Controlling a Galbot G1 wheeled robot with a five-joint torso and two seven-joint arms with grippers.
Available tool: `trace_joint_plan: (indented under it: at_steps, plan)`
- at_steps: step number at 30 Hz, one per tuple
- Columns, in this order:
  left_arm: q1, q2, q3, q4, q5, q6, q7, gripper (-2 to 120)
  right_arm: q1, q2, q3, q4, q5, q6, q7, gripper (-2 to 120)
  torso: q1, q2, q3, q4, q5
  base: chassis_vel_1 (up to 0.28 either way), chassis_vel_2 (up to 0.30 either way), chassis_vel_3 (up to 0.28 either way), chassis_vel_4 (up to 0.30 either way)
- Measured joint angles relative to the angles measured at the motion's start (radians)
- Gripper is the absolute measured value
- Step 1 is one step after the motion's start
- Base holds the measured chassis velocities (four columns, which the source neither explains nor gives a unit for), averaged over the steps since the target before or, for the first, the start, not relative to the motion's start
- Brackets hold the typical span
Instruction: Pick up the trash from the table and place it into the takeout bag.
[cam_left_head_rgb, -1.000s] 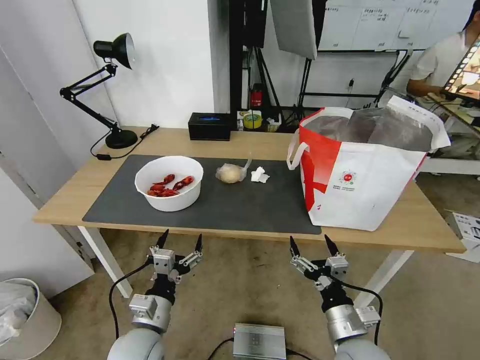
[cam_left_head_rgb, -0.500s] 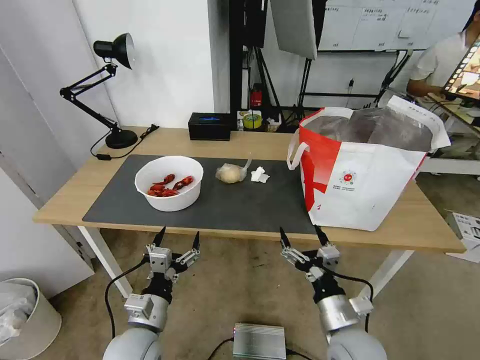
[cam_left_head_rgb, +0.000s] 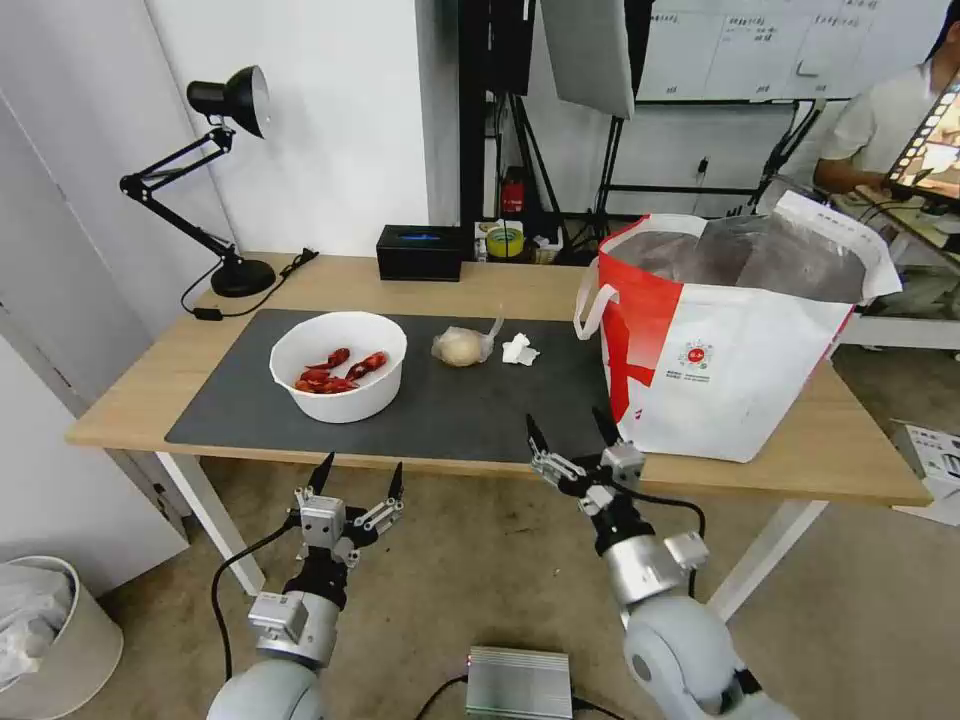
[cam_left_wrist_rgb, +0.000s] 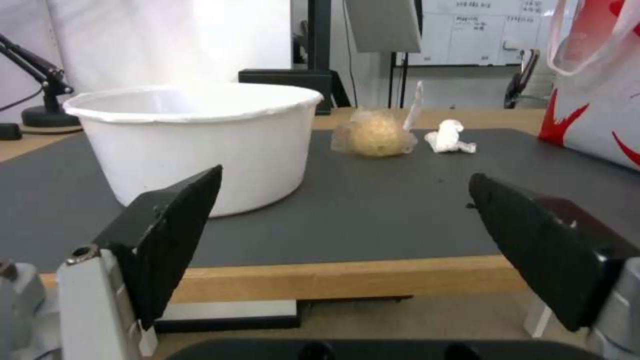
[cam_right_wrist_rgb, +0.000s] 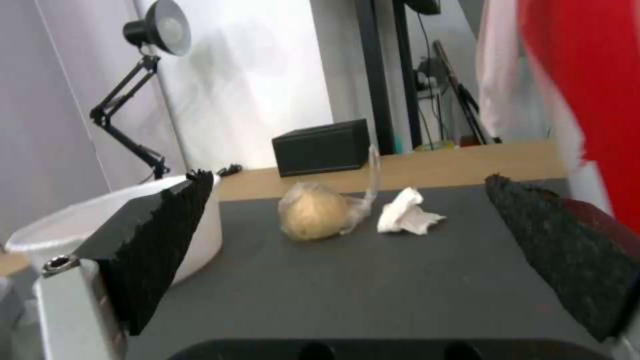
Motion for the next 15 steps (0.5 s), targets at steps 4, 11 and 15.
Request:
trace_joint_plan:
  at_steps: [4,11,15]
  plan:
    - [0.007,-0.002,-0.001,-0.003,0.005,-0.004,0.000,100,0.114,-0.006,-0.049,-0.045,0.048,-0.035,0.031,100,0.000,0.000,0.000,0.0001,-0.0002,0.000,0.000,0.000,0.000]
    - [0.027,-0.006,0.002,-0.012,0.020,-0.010,0.000,100,0.267,0.011,-0.128,-0.122,0.091,-0.071,0.081,100,0.000,0.000,0.000,0.0002,-0.0004,0.000,0.000,0.000,0.000]
    - [0.031,-0.013,0.005,-0.005,0.027,-0.014,0.000,100,0.362,0.035,-0.167,-0.196,0.118,-0.106,0.124,100,0.000,0.000,0.000,0.0002,-0.0003,0.000,0.000,0.000,0.000]
